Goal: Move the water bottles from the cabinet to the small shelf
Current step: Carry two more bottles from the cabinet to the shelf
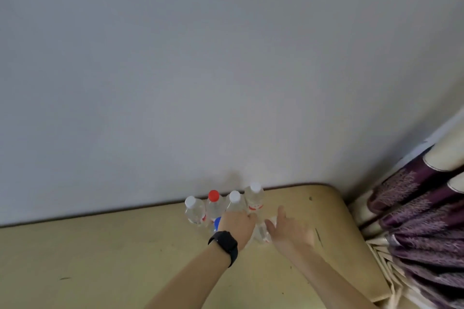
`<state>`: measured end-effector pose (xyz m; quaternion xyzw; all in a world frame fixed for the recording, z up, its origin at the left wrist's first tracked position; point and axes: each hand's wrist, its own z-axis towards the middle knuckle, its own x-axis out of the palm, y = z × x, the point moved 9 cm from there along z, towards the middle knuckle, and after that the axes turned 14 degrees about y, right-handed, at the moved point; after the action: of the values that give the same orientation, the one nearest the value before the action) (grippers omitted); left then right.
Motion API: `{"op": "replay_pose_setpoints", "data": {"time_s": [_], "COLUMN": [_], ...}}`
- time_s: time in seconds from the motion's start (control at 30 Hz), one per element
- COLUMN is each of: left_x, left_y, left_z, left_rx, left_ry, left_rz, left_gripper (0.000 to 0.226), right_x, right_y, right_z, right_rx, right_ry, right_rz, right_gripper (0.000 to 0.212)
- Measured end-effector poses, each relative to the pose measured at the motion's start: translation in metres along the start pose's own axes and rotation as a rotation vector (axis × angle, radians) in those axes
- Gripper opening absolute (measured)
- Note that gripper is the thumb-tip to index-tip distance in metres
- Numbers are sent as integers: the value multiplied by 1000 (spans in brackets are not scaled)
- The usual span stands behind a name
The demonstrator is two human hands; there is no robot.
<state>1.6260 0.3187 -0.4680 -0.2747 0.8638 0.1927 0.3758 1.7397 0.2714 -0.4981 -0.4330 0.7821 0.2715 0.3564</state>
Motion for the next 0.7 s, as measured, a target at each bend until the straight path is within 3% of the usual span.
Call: {"op": "replay_pose_setpoints", "data": {"time_s": [0.1,0.23,0.47,0.6,0.7], "left_x": [-3,3,-22,-50,-77], "left_y": [-1,-5,-38,-94,-141], "left_z": [-7,0,-20,-58,-112], "left_rx": [40,153,364,522,659], "left_ry": [-28,-86,-207,-181,-264], "left_rz": [88,94,164,85,87], "left_gripper": [28,20,32,33,31], "right_x": [11,36,45,35,39], "right_y": [-12,-29,-65,-112,-138], "right_z": [-22,-58,-158,-253,-339], "right_rx": [70,159,341,520,671], "right_ry": [-51,-102,-265,-415,-539], "right_rz": [14,93,364,423,479], "right_gripper": [68,72,37,33,32]}}
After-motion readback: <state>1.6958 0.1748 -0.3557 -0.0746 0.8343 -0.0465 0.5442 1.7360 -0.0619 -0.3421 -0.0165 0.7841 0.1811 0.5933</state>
